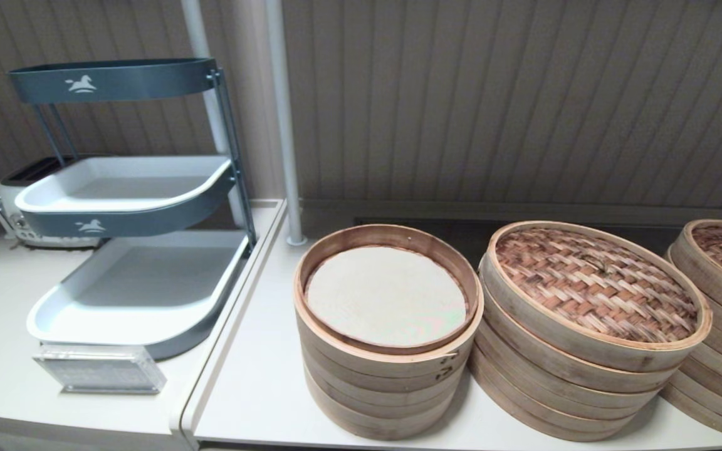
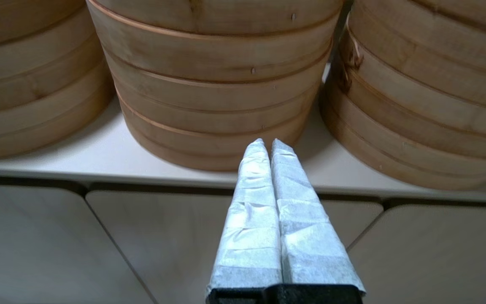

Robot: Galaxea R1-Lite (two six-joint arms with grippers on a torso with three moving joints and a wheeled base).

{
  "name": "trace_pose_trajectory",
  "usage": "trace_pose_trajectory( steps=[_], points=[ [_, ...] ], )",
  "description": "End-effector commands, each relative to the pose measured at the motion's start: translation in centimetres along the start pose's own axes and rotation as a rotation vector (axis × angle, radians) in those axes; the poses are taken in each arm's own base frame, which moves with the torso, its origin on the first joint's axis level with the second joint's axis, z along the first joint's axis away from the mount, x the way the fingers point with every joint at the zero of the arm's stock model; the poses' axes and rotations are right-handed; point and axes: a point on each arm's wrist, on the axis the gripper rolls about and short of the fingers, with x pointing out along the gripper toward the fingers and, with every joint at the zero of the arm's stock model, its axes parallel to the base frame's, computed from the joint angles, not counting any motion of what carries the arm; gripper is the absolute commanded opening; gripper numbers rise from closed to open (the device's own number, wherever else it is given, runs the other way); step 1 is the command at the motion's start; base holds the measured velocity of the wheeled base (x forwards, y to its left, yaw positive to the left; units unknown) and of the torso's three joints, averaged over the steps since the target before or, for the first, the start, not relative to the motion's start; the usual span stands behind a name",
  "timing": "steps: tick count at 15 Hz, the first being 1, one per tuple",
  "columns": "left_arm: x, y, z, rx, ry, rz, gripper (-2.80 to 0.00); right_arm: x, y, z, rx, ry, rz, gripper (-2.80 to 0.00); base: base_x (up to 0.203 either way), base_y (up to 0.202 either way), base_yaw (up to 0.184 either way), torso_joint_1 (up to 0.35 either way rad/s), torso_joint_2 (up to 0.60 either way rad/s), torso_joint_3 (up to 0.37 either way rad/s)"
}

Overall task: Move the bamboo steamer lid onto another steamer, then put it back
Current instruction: Pick up the steamer

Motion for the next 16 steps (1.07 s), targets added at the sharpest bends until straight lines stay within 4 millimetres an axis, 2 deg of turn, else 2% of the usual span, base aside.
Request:
trace_pose_trajectory(
  steps=[1, 16],
  points=[
    [0.17, -0.02, -0.77, 0.000, 0.027, -0.001, -2.80, -0.02, 0.06, -1.13, 0.006, -0.040, 0.002, -2.80, 0.000, 0.000, 0.000, 0.000, 0.00, 0.000],
    [0.17, -0.02, -0.79, -0.008, 0.028, -0.001, -2.80, 0.19, 0.15, -1.64, 0.022, -0.027, 0.028, -2.80, 0.000, 0.000, 0.000, 0.000, 0.00, 0.000]
  ],
)
